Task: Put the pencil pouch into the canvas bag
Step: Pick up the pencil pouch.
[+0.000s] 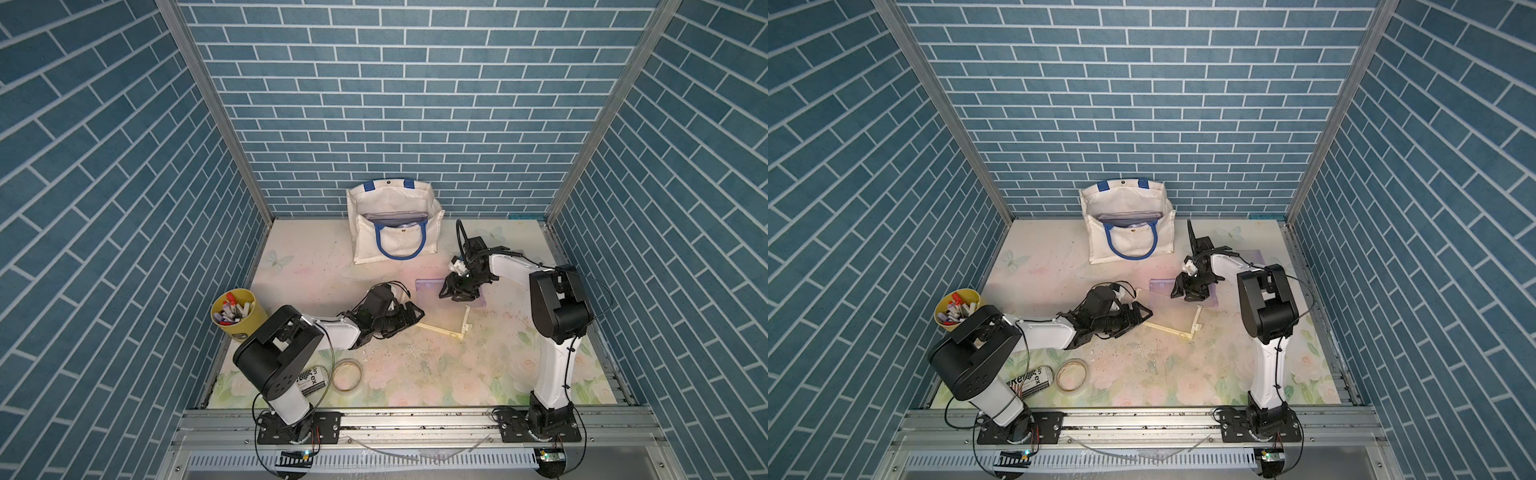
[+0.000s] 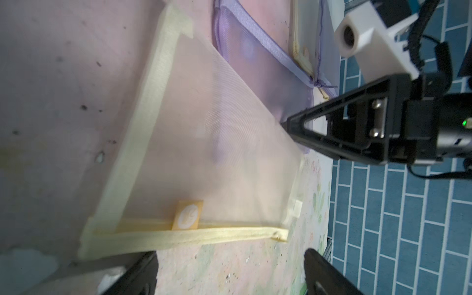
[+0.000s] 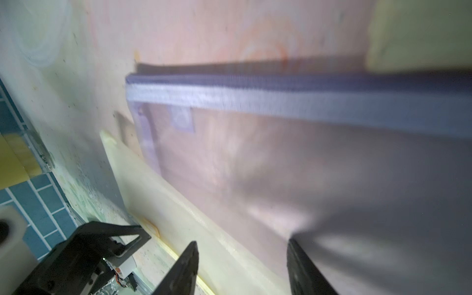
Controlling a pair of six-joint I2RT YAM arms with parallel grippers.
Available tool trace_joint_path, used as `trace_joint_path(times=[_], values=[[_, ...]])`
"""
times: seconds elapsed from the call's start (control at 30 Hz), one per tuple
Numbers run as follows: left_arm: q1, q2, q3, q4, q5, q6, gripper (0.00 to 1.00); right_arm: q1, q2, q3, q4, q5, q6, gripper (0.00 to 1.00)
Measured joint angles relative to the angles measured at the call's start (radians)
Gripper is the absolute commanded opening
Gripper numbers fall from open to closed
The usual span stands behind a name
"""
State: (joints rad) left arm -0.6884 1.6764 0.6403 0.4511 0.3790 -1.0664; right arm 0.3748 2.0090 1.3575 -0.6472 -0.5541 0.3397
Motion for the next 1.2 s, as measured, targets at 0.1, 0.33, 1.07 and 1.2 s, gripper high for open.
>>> trace_joint_path(times=[0.1,0.33,1.07,1.2], values=[[0.000,0.027,0.000,0.056,0.000,-0.027,0.87,0.023,-0.048,-0.074,0.040,-0.027,0.018,0.48],[0.000,0.064,0.002,0.134,-0.002,-0.064,0.85,0.098,-0.085,-0.162,0.174,-0.094,0.099,0.44],[0.155,-0.417,-0.025,-0.175,0.024,0.176,0.84,0.114,-0.459,-0.257,0.434,-0.257,0.249,0.00],[0.228,-0.556,0.032,-0.223,0.085,0.264,0.84,0.114,-0.518,-0.220,0.470,-0.323,0.283,0.00]])
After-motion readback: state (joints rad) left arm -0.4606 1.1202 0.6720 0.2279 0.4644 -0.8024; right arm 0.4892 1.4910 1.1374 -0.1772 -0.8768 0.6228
